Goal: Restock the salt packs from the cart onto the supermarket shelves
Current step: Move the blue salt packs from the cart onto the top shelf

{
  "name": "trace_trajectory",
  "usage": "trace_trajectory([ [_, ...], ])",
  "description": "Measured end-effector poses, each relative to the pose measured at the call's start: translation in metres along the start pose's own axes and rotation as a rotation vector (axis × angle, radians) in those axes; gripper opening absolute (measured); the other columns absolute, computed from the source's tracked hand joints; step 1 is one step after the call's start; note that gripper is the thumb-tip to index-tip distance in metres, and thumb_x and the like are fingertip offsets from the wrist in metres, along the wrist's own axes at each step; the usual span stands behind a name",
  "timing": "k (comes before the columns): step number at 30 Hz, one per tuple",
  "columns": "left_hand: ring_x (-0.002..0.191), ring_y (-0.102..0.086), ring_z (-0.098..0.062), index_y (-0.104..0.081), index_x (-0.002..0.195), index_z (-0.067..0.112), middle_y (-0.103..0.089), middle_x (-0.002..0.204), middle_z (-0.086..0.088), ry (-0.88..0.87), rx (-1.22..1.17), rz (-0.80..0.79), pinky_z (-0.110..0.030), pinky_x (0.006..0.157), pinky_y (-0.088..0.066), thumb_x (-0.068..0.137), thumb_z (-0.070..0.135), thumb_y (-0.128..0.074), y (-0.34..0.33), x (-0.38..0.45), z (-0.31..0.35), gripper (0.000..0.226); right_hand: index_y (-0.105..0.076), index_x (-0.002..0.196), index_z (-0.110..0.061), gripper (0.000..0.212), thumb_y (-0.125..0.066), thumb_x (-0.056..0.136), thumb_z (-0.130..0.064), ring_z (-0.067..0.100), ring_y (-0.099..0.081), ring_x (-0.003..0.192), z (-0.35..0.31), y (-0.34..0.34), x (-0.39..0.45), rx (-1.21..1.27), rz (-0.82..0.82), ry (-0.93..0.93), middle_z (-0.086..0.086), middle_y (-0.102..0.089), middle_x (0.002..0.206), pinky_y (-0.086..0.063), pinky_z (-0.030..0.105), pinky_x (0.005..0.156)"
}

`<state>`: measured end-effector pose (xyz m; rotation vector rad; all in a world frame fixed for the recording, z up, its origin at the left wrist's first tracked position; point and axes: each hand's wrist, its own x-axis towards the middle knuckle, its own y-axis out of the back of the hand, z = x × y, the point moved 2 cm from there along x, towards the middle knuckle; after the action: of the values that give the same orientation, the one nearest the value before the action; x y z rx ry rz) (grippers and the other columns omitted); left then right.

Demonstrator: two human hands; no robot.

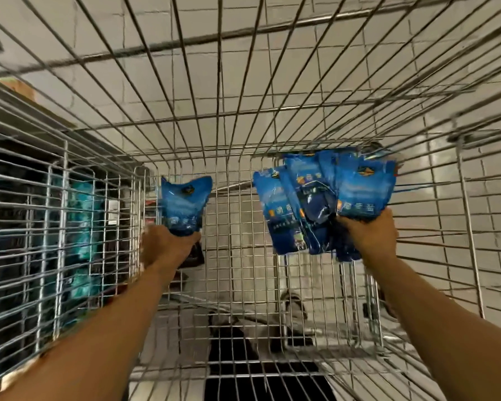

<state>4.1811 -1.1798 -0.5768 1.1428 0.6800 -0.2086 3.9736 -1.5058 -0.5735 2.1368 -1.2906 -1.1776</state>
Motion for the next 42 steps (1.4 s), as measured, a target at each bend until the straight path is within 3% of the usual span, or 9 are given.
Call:
trace_trajectory([
  [5, 0.112, -0.057, -0.036, -0.032, 0.138, 0.000, -0.048, 0.134, -0.022, 0.015, -0.105, -0.037, -0.034, 0.087, -0.053, 0.065, 0.028, -0.090, -0.014, 0.000, 0.002, 0.097, -0.071, 0.094, -0.013, 0.036, -0.090, 0.064, -0.007, 0.009, -0.068, 0.065, 0.009, 0.004, 0.000, 0.174, -0.115, -0.109, 0.000, -0.071, 0.083, -0.052, 0.012, 0.050],
  [14, 0.074, -0.061, -0.013, -0.057, 0.121, 0.011, -0.064, 0.089, 0.002, 0.096, -0.367, -0.259, -0.021, 0.054, -0.047, 0.073, 0.019, -0.084, 0.011, -0.011, -0.004, 0.055, -0.069, 0.094, -0.020, 0.038, -0.086, 0.067, 0.001, 0.001, -0.071, 0.068, 0.015, 0.025, -0.061, 0.275, -0.299, -0.121, -0.012, -0.074, 0.084, -0.052, 0.012, 0.051],
  [20, 0.081, -0.062, -0.018, -0.062, 0.112, 0.012, -0.068, 0.110, -0.013, 0.092, -0.532, -0.330, -0.026, 0.069, -0.050, 0.083, 0.055, -0.063, 0.071, -0.078, 0.028, 0.052, -0.068, 0.115, -0.013, 0.049, -0.085, 0.070, -0.003, 0.017, -0.074, 0.090, -0.035, 0.061, -0.122, 0.318, -0.436, -0.045, 0.002, -0.077, 0.103, -0.058, 0.021, 0.067],
  [24, 0.134, -0.044, -0.030, -0.043, 0.146, 0.023, -0.046, 0.147, -0.011, 0.070, -0.580, -0.346, -0.043, 0.112, -0.032, 0.087, 0.070, -0.041, 0.127, -0.149, 0.062, 0.075, -0.071, 0.112, -0.007, 0.045, -0.085, 0.069, -0.003, 0.020, -0.075, 0.088, -0.092, 0.098, -0.166, 0.372, -0.480, 0.007, 0.003, -0.078, 0.097, -0.061, 0.026, 0.070],
  [26, 0.127, -0.050, -0.032, -0.049, 0.142, 0.018, -0.053, 0.141, -0.012, 0.038, -0.638, -0.350, -0.042, 0.109, -0.039, 0.089, 0.063, -0.048, 0.161, -0.185, 0.078, 0.070, -0.071, 0.112, -0.010, 0.044, -0.086, 0.070, -0.009, 0.020, -0.075, 0.089, -0.124, 0.124, -0.191, 0.398, -0.493, 0.046, 0.002, -0.078, 0.097, -0.062, 0.031, 0.074],
  [29, 0.084, -0.063, -0.028, -0.069, 0.100, 0.005, -0.069, 0.086, -0.014, -0.136, -0.661, -0.256, -0.018, 0.064, -0.048, 0.089, 0.051, -0.058, 0.218, -0.241, 0.099, 0.048, -0.073, 0.103, -0.012, 0.038, -0.088, 0.069, -0.013, 0.010, -0.074, 0.081, -0.162, 0.162, -0.225, 0.415, -0.474, 0.099, -0.005, -0.078, 0.086, -0.058, 0.023, 0.067],
  [31, 0.073, -0.060, -0.020, -0.069, 0.094, 0.003, -0.069, 0.084, -0.016, -0.216, -0.711, -0.160, -0.008, 0.050, -0.040, 0.089, 0.042, -0.061, 0.255, -0.278, 0.105, 0.040, -0.073, 0.095, -0.013, 0.037, -0.090, 0.063, -0.018, -0.002, -0.070, 0.065, -0.189, 0.187, -0.250, 0.443, -0.465, 0.134, -0.014, -0.076, 0.071, -0.050, 0.011, 0.053],
  [35, 0.084, -0.068, -0.011, -0.067, 0.114, 0.009, -0.071, 0.100, -0.007, -0.304, -0.850, -0.002, -0.021, 0.071, -0.054, 0.087, 0.033, -0.068, 0.323, -0.345, 0.102, 0.036, -0.073, 0.095, -0.022, 0.055, -0.090, 0.047, -0.043, 0.003, -0.072, 0.073, -0.236, 0.224, -0.293, 0.493, -0.478, 0.262, -0.010, -0.078, 0.082, -0.050, 0.012, 0.053],
  [42, 0.070, -0.065, -0.003, -0.068, 0.101, 0.004, -0.071, 0.086, -0.001, -0.344, -1.093, 0.436, -0.011, 0.064, -0.049, 0.092, 0.025, -0.064, 0.448, -0.430, 0.055, 0.023, -0.071, 0.107, -0.012, 0.046, -0.090, 0.065, -0.017, 0.011, -0.073, 0.076, -0.344, 0.250, -0.373, 0.575, -0.684, 0.445, -0.002, -0.078, 0.087, -0.054, 0.020, 0.057],
])
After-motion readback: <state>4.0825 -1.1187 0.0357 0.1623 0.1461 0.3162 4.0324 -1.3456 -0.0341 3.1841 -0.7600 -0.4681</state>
